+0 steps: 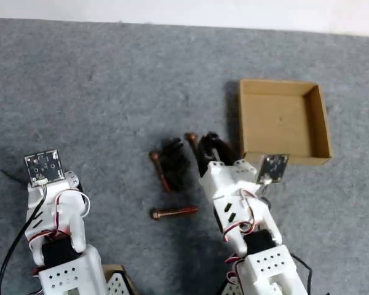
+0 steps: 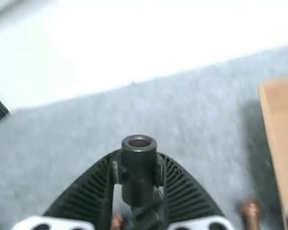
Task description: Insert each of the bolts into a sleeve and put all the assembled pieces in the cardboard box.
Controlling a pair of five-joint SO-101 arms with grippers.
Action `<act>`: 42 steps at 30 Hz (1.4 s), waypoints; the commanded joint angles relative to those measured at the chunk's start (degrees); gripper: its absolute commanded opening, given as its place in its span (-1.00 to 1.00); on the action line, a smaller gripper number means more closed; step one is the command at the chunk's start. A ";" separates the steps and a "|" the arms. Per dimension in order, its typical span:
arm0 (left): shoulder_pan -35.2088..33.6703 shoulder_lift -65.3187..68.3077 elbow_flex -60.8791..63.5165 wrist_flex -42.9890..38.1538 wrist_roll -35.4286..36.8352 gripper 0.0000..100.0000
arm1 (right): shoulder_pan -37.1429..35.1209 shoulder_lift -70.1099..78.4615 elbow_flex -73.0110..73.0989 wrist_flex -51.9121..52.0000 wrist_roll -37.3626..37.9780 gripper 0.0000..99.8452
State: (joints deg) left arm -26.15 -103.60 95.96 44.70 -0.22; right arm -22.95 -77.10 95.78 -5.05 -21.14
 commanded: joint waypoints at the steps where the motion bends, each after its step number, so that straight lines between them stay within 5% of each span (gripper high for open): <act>1: -0.40 -0.48 0.31 -0.18 0.26 -0.95 | 0.57 -4.00 3.82 -2.86 0.62 -0.99; 33: -0.13 -0.48 0.48 -0.18 0.26 -0.95 | 8.04 -11.03 6.02 2.68 0.53 -0.99; 42: 8.40 -0.22 1.19 0.18 0.18 -0.95 | 8.13 -11.03 6.02 8.92 0.53 -0.99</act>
State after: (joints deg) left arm -21.14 -103.60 96.04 44.70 -0.22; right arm -15.30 -86.77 95.96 2.77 -21.14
